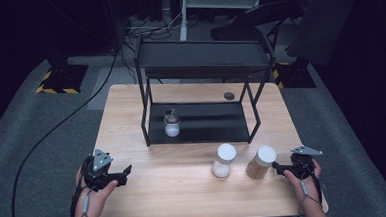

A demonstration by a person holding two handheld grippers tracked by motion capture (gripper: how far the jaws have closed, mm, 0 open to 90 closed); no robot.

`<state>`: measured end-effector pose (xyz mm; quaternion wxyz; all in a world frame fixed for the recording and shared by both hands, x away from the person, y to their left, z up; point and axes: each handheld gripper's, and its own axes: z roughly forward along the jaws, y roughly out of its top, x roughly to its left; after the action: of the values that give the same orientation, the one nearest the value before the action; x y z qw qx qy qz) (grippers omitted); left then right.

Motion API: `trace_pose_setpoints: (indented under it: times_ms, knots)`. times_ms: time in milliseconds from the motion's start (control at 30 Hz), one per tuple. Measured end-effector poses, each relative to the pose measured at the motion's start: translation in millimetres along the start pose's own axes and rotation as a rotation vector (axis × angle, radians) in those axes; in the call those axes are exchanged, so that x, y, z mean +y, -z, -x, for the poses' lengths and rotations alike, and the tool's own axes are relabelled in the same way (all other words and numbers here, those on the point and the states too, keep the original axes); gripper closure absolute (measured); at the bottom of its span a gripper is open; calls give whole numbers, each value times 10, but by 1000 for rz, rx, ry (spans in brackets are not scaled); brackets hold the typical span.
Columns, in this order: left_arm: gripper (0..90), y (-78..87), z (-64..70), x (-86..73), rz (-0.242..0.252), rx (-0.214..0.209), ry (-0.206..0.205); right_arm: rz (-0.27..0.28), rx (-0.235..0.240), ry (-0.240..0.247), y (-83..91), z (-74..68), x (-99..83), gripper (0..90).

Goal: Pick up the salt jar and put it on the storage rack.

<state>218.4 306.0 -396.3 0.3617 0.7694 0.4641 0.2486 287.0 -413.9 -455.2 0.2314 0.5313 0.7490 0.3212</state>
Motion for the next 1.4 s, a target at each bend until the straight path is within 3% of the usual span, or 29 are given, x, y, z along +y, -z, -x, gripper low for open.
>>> trace_pose_setpoints:
  times_ms: [233, 600, 1033, 1400]
  knots:
    - [98, -79, -17, -137, -23, 1, 10, 0, 0, 0, 0, 0, 0, 15]
    - [98, -202, -86, -347, -71, 13, 56, 0, 0, 0, 0, 0, 0, 15]
    - [99, -352, -95, -429, -141, 15, 102, 0, 0, 0, 0, 0, 0, 15]
    - [36, -367, -72, -474, -128, 36, 118, 0, -1, 0, 0, -2, 0, 15]
